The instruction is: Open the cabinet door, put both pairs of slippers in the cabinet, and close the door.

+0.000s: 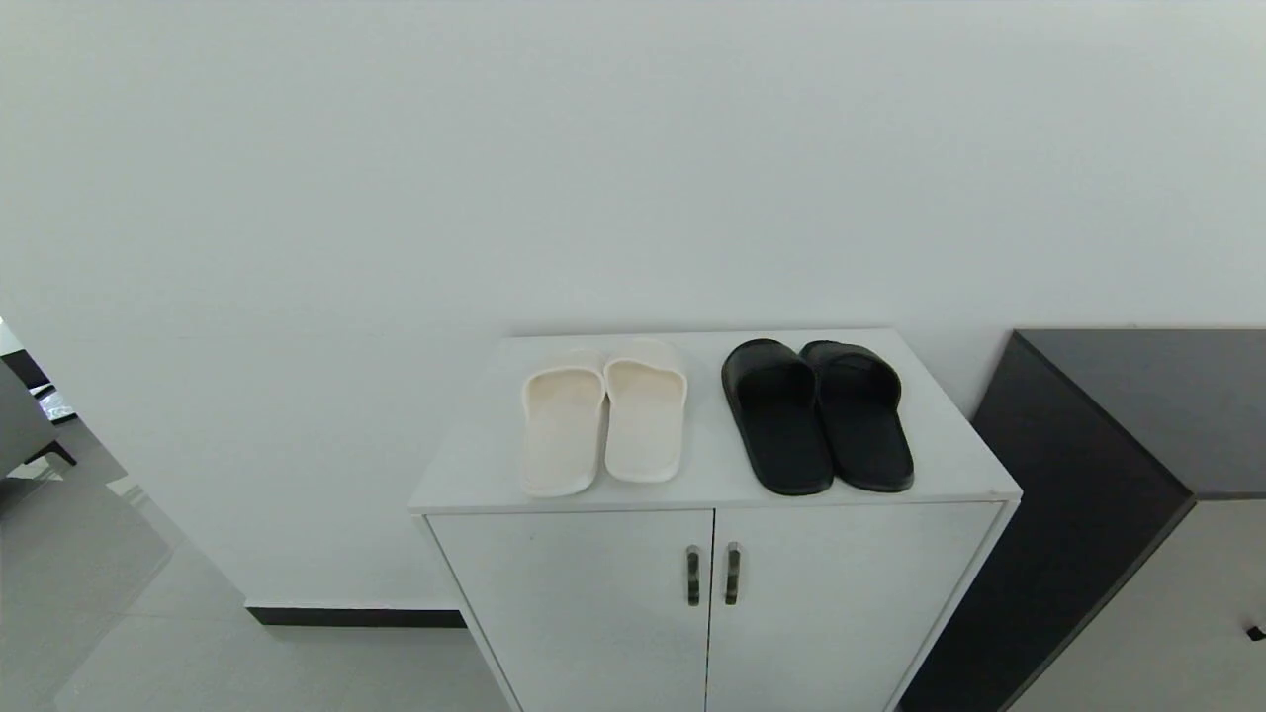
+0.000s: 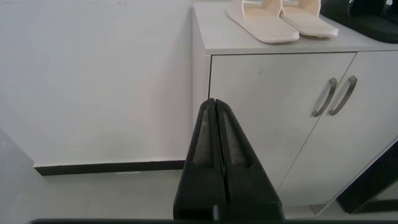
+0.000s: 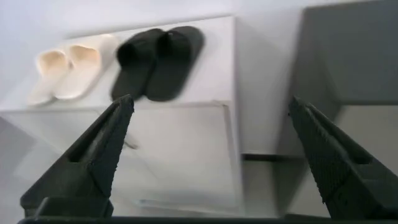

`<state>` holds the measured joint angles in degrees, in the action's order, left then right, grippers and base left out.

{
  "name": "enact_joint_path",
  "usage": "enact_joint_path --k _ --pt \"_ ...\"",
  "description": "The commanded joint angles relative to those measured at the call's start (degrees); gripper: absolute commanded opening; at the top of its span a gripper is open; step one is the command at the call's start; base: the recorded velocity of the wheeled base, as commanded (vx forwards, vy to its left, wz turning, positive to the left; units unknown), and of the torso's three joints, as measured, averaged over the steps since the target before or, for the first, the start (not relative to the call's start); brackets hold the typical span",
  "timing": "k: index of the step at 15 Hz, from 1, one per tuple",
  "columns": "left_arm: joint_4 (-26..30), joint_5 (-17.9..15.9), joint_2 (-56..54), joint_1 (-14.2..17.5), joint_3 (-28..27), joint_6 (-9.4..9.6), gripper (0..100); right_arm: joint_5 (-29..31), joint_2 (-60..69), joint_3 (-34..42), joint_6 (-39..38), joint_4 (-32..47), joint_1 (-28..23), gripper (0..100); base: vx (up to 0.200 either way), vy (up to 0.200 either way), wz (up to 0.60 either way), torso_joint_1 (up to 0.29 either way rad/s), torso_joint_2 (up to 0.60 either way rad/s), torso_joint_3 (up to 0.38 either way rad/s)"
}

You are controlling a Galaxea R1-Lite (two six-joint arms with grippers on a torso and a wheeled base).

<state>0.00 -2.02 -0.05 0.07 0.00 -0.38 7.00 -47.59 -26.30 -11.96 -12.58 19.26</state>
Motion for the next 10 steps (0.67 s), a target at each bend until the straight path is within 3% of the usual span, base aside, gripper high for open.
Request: enact_joint_path --k 1,3,10 --pt "0.0 0.0 0.0 0.0 0.0 -0.06 0 12.6 -25.5 -5.6 -7.1 -13.0 18.8 100 0.0 0.0 0.0 0.0 0.0 0.0" --pt "0.0 0.0 0.0 0.0 0.0 -0.06 0 12.8 -32.7 -9.0 -7.0 -17.2 19.1 100 0.0 0.0 0.0 0.0 0.0 0.0" --pt "0.0 0.2 0.0 0.0 0.0 -0.15 0 18.1 -51.9 -24.1 -3.5 -17.9 18.7 100 0.0 0.0 0.0 0.0 0.0 0.0"
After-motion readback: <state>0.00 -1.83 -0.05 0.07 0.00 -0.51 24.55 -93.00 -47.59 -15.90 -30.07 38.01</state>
